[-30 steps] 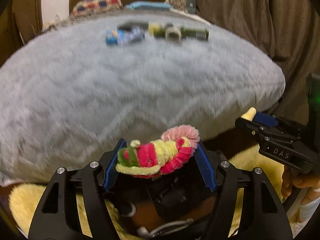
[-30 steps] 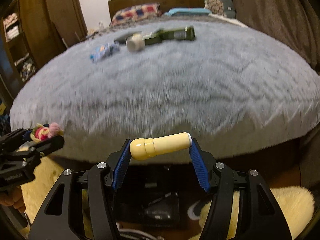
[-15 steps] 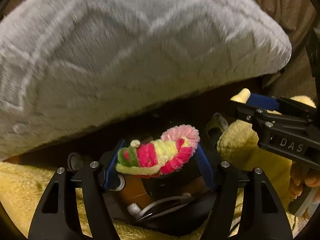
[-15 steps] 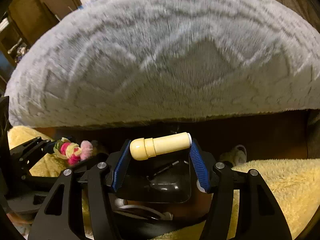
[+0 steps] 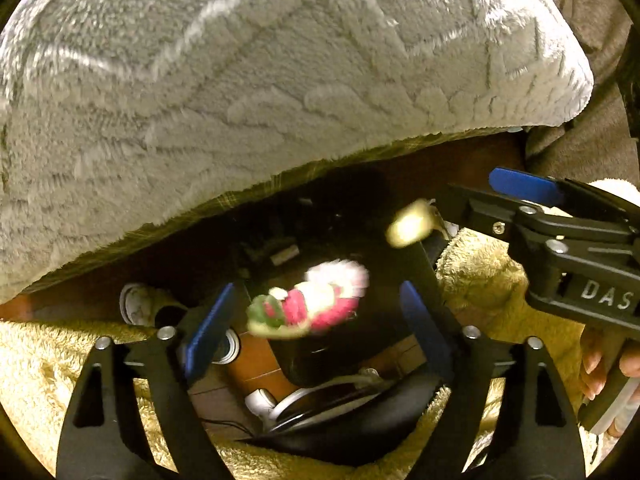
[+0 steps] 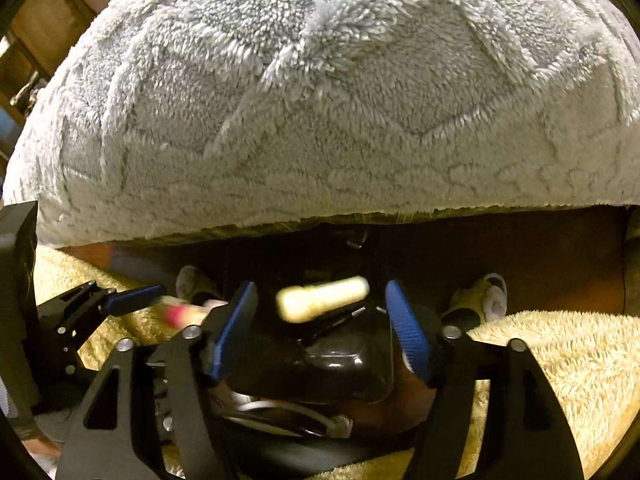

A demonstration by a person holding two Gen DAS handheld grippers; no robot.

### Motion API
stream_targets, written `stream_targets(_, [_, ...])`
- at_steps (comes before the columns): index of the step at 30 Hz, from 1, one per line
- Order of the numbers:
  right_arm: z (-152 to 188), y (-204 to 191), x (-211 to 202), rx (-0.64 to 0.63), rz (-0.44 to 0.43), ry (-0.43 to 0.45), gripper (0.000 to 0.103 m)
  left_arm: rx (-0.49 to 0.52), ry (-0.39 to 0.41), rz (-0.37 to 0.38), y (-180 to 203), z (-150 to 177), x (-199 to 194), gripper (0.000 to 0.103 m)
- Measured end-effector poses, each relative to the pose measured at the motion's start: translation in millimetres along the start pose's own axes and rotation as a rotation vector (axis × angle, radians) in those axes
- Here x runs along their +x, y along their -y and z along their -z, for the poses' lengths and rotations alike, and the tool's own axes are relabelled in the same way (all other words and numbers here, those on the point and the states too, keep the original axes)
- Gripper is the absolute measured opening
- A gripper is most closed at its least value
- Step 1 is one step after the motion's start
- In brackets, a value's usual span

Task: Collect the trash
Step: 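Lower both held items into the bin and open both tools, then grasp the crumpled blue cloth with the left tool while the right tool grasps the white tape roll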

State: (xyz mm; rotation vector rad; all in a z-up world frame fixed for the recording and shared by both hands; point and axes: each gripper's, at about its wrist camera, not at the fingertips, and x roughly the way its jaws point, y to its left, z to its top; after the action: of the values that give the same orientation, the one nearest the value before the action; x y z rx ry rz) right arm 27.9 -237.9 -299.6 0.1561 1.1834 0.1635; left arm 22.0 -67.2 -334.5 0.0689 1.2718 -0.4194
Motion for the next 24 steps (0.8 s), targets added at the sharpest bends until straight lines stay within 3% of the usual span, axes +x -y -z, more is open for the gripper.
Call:
stream_targets(7, [-17, 11, -32, 0.03, 0.03, 0.08, 0.08, -0.018, 0.063, -0.032, -9, -7, -26, 0.088])
stream_targets(9, [-24, 15, -49, 0.042, 0.048, 0.137, 0.088, -0.019, 0.107, -0.048, -13, -4, -45, 0.088])
stream_targets(13, [-37, 19, -83, 0.051, 0.062, 0.244, 0.092, -0.03, 0.214, -0.111, -20, -15, -85, 0.088])
stream_targets(17, [-52, 17, -109, 0.04, 0.081, 0.326, 0.092, -0.035, 0.314, -0.172, -34, -33, -124, 0.088])
stream_targets(24, [-99, 2, -119, -0.002, 0.09, 0.393, 0.092, -0.051, 0.408, -0.23, -57, -78, -164, 0.088])
